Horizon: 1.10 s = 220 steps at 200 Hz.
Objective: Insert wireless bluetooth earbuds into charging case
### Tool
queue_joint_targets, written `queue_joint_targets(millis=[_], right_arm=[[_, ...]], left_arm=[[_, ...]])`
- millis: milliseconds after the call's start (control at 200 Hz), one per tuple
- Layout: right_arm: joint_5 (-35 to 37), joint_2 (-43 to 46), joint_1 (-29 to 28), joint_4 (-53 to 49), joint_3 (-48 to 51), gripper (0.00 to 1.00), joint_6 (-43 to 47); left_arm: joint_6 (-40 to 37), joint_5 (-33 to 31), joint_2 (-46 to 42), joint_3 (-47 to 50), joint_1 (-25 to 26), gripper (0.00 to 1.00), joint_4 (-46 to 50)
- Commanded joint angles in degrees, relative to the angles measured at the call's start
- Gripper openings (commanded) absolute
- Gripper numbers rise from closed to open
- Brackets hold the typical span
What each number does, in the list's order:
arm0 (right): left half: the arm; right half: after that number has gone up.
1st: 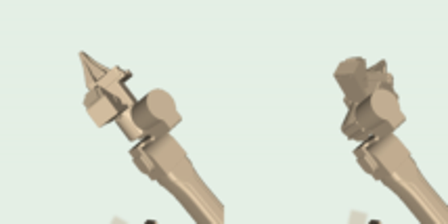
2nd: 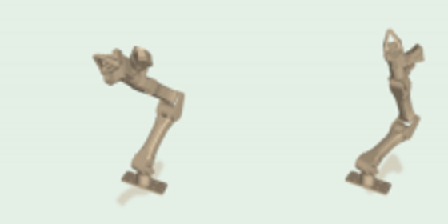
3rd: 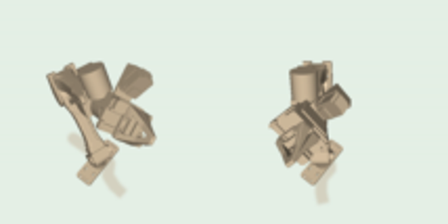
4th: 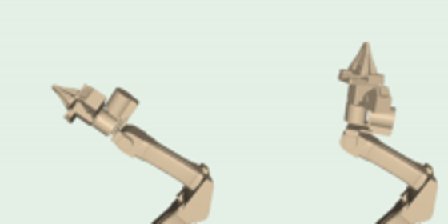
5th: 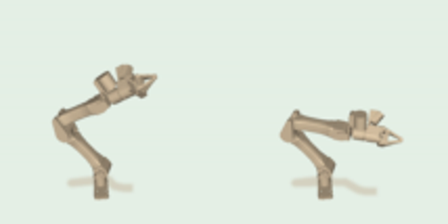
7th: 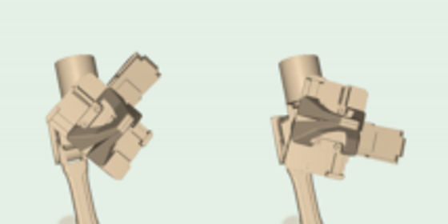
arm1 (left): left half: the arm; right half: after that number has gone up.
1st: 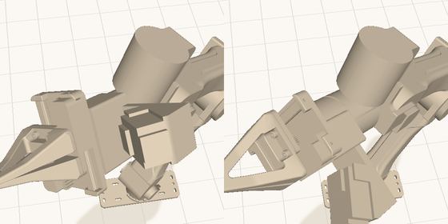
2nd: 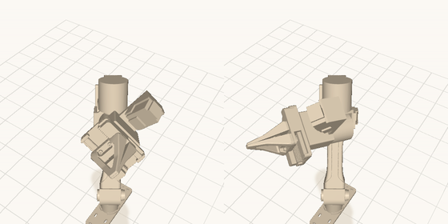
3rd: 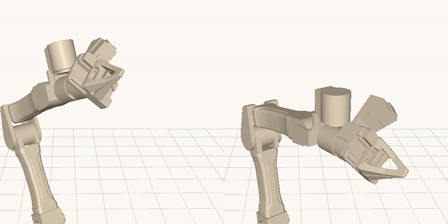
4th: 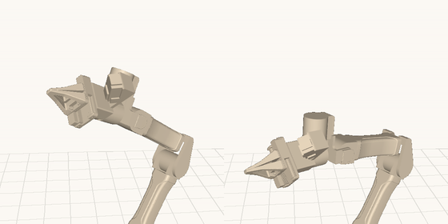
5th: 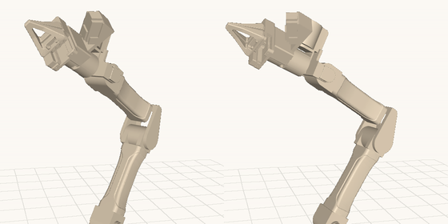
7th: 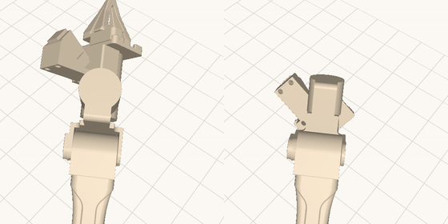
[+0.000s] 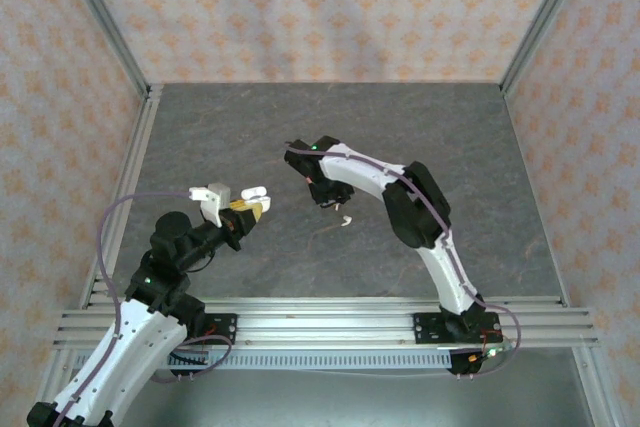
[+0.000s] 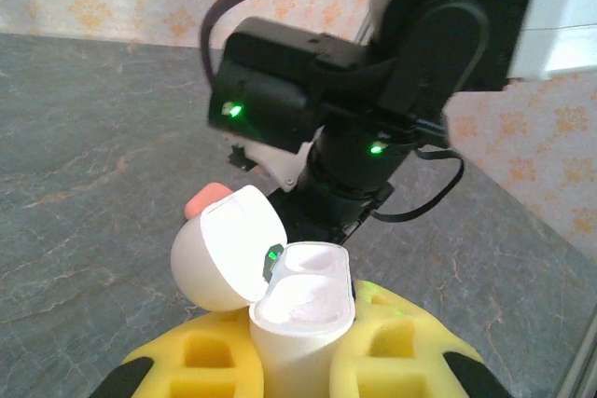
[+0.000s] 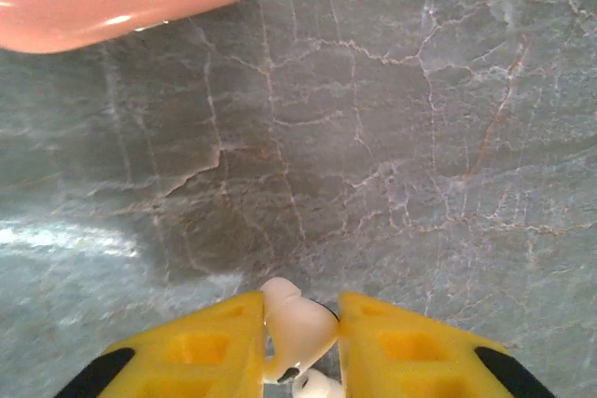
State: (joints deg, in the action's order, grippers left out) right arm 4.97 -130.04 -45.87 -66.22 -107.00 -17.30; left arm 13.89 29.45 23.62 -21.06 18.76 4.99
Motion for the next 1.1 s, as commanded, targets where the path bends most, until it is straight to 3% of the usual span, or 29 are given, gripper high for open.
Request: queue_joint_targets(millis=[0,155,280,570,761,1096], right_arm=[[4.16,-4.96,-1.23,-10.14,-6.21,0.29,2.54],[2.04,-10.8,-2.53,-14.61,-15.44,0.37,3.85],[-3.29,-9.21,-2.91,-11.5,-16.56,0.43,3.55],[-16.44,5.69,-0.28,6.38,-1.02,0.46,-1.72],[-20.88,14.01,3.52,15.53,10.94,0.46,-3.73],[-22.34,15.14,11.94,19.32,21.49,0.4,-1.4]], left_arm=[[-0.71,-1.33,-1.54,-1.99,0.26,0.0,0.51],[-1.15,-2.02,-3.76,-2.06,0.22,0.0,2.8],[-1.37,-2.55,-5.23,-1.67,0.22,0.0,3.63],[0.33,-1.61,-4.13,-0.23,0.18,0.0,1.07],[2.57,2.12,0.07,0.05,0.3,0.0,-4.13],[4.79,8.48,10.65,-2.02,2.45,0.0,-12.66]])
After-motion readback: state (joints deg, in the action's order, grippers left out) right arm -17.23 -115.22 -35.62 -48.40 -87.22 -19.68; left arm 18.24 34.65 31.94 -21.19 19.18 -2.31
